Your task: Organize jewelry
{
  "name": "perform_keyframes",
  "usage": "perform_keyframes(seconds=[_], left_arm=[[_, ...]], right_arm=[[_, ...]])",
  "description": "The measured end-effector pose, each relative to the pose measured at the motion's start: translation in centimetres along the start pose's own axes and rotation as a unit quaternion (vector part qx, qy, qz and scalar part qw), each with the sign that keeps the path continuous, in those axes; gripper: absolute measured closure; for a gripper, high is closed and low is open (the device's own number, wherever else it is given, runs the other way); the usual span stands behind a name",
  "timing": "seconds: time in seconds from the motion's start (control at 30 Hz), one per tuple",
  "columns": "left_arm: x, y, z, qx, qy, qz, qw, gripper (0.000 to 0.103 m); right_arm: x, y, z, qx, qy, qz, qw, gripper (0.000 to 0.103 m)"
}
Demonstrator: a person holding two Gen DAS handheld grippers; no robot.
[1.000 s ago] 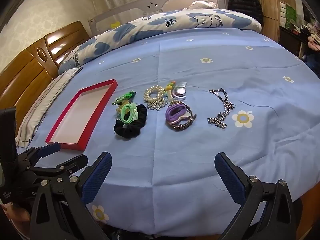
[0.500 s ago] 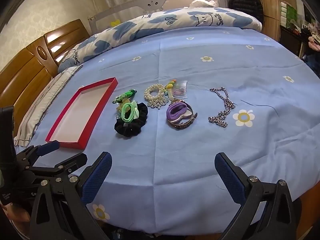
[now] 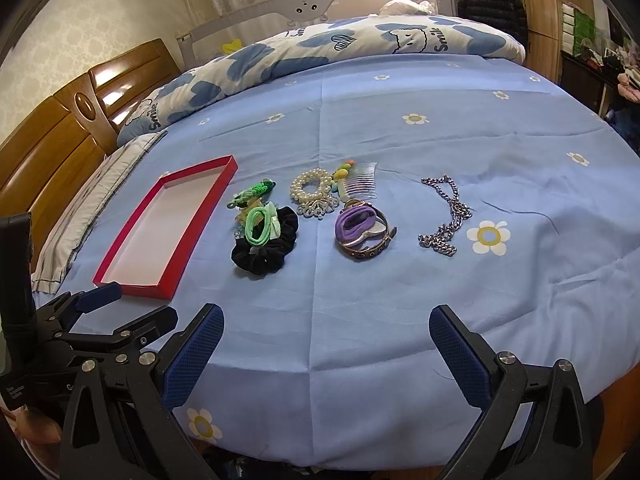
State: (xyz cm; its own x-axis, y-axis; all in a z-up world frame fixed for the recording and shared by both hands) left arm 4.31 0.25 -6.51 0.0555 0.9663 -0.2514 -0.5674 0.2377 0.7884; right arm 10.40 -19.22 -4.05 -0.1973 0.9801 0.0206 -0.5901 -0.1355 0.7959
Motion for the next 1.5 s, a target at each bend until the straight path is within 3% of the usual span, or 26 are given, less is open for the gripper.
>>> perform_keyframes(seconds=[1.5], left_arm=[[-0.22, -0.19, 0.1, 0.002, -0.005, -0.001, 1.0, 0.0]], right_arm=[[0.15, 0.0, 0.16, -0.001, -0.005, 0.006, 1.0, 0.001]])
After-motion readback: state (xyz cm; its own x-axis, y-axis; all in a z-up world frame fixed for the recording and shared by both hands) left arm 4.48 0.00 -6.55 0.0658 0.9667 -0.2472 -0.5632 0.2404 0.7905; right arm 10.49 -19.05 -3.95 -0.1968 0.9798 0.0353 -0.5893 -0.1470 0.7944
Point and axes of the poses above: each gripper's, at about its wrist camera, not at the fingertips, and y roughly against the way its jaws point, x to its left, z to its top, the point moved 8 cm from there along -y, roughly the way its jaws point, and after that the axes turned 14 degrees about -z, right-handed, at the moved point
